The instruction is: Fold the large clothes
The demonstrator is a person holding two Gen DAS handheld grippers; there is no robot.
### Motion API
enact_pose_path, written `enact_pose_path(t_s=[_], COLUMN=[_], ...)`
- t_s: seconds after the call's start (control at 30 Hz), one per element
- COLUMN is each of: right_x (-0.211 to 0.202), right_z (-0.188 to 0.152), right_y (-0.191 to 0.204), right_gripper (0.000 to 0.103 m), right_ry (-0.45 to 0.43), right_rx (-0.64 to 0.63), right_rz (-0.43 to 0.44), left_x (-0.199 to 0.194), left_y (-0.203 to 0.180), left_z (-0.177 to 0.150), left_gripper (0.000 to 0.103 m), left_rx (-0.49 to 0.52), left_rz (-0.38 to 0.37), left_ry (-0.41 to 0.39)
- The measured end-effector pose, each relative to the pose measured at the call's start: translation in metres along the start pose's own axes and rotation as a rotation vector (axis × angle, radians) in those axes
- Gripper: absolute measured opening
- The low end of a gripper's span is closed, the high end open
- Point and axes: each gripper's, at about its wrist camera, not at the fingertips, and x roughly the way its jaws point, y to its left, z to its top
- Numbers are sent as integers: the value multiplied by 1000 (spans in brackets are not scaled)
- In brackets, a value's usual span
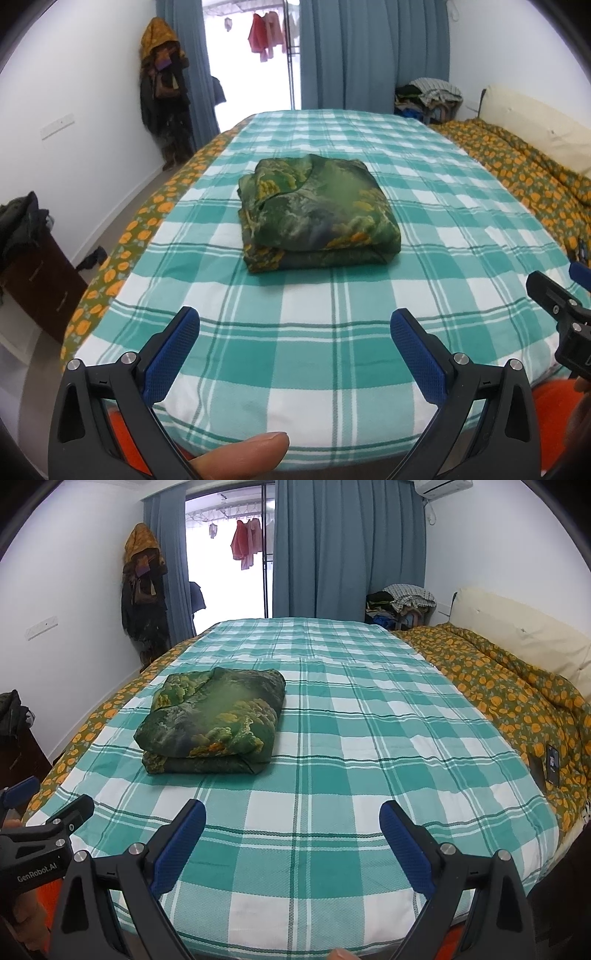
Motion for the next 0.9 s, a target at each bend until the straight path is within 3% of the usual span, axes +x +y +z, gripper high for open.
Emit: enact_pose_path(t_s=[0.9], right_x=[-5], right_z=[-1], right_y=[13], right_gripper=[97], right_ry=[0], right_rx=[-68], right_rz=[-8], left_x=[-1], left_y=[4], left_z=[1], left_gripper=[103], left_rx=[-5], left_rz=[10], left_ry=[4])
